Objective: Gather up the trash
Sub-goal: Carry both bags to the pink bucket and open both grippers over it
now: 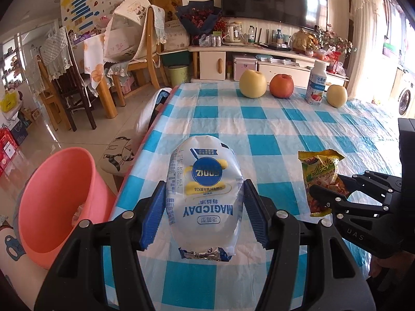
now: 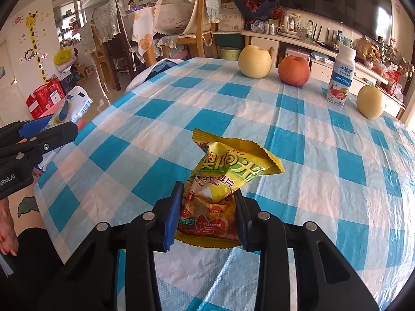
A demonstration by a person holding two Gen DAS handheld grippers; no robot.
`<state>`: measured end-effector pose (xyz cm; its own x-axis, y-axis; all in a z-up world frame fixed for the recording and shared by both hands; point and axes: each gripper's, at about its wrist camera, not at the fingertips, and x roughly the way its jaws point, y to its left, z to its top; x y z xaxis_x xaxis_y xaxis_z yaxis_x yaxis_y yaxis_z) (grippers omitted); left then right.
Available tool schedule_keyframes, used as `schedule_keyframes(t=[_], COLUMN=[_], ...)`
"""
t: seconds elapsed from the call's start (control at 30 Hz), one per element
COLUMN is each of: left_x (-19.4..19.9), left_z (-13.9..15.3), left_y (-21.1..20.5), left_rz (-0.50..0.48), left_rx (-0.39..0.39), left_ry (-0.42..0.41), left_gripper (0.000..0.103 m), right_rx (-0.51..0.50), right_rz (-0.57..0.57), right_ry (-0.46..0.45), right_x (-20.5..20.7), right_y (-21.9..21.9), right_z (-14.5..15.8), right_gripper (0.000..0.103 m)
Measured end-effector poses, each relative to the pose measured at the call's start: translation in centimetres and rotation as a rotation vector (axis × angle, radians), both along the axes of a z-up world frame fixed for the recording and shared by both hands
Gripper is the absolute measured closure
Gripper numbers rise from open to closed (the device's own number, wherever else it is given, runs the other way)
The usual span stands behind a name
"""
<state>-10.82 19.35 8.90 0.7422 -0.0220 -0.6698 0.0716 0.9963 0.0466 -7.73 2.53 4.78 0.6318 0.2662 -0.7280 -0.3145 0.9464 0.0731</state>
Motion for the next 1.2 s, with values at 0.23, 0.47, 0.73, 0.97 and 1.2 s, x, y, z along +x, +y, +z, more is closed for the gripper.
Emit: schedule_keyframes(t=[0.23,0.47,0.73,0.97,1.2], left_x=[-2.3,-4.4,-7.5,-10.1,-12.1], left_z=[1.0,2.2,4.1,5.4,6.1], left_y=[0.8,1.1,2.4,5.7,9.5], left_rz=[0.017,0.022,0.057,0.144,0.234], left_rx=[-0.031,-0.053,-0.065,-0.059,-0.048], left_ry=[-0.021,-0.045,-0.089,-0.124,-0.138], left_gripper=[0.043,0.043,0.043,0.043,0.043], right_rx=[0.032,0.046,0.051,0.042,0.037], right_rz=[-0.002,0.002,0.019,0.066,0.125], right_ry=[-0.018,-0.032,-0.063,-0.103,-0.136], right_x=[-0.9,-2.1,-4.0,-6.2,-8.1], right_y=[-0.7,-1.1,-1.0,0.4,2.7], right_z=[1.0,1.9,3.5,5.2,6.9], right_gripper=[0.068,0.069,0.069,0.070,0.070])
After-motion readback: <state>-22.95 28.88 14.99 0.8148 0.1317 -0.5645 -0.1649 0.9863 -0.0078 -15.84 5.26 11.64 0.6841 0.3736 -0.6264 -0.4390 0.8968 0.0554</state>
